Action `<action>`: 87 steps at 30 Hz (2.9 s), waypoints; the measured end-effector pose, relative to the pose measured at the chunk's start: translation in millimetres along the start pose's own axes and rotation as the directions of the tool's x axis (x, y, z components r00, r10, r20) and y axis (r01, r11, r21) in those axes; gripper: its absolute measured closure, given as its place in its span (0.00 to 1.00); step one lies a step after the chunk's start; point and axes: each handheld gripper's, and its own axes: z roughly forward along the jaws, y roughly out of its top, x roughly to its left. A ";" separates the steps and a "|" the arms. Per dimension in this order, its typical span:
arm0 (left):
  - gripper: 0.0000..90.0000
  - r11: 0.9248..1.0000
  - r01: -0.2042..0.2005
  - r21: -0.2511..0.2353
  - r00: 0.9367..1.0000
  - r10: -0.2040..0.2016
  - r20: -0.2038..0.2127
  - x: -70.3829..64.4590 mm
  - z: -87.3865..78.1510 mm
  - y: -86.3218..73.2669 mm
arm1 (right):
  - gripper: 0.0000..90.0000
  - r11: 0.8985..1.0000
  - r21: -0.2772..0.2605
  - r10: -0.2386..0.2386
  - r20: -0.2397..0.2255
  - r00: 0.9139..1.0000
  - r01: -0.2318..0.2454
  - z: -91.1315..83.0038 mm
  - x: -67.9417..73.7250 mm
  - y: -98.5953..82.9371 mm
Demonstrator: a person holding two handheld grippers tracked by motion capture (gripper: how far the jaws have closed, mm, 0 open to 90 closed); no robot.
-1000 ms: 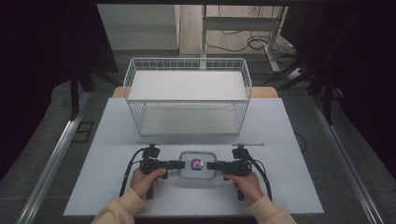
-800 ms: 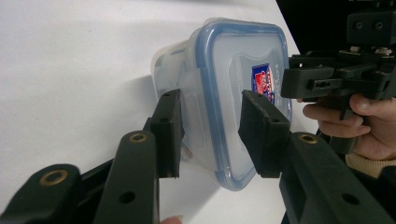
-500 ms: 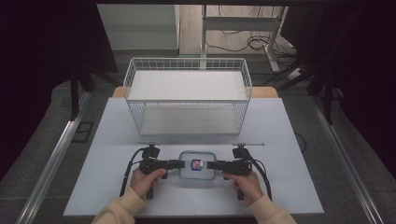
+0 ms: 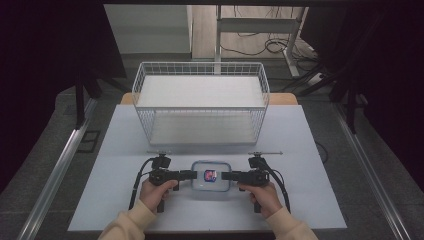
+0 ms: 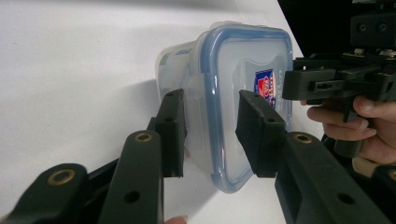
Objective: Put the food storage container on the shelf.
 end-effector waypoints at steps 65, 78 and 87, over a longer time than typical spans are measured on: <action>0.72 0.976 -0.124 -0.180 0.992 0.116 -0.055 -92.5 -103.7 176.3 | 0.56 0.983 -0.109 -0.149 -0.025 0.989 0.145 -75.0 108.4 190.6; 0.71 0.981 -0.114 -0.158 0.993 0.106 -0.056 -75.4 -95.6 226.0 | 0.56 0.984 -0.093 -0.154 0.006 0.988 0.154 -64.1 103.4 245.8; 0.72 0.990 -0.058 -0.132 0.998 0.053 -0.041 -48.3 -78.0 242.6 | 0.54 0.994 -0.056 -0.089 0.007 0.996 0.089 -40.4 79.2 260.8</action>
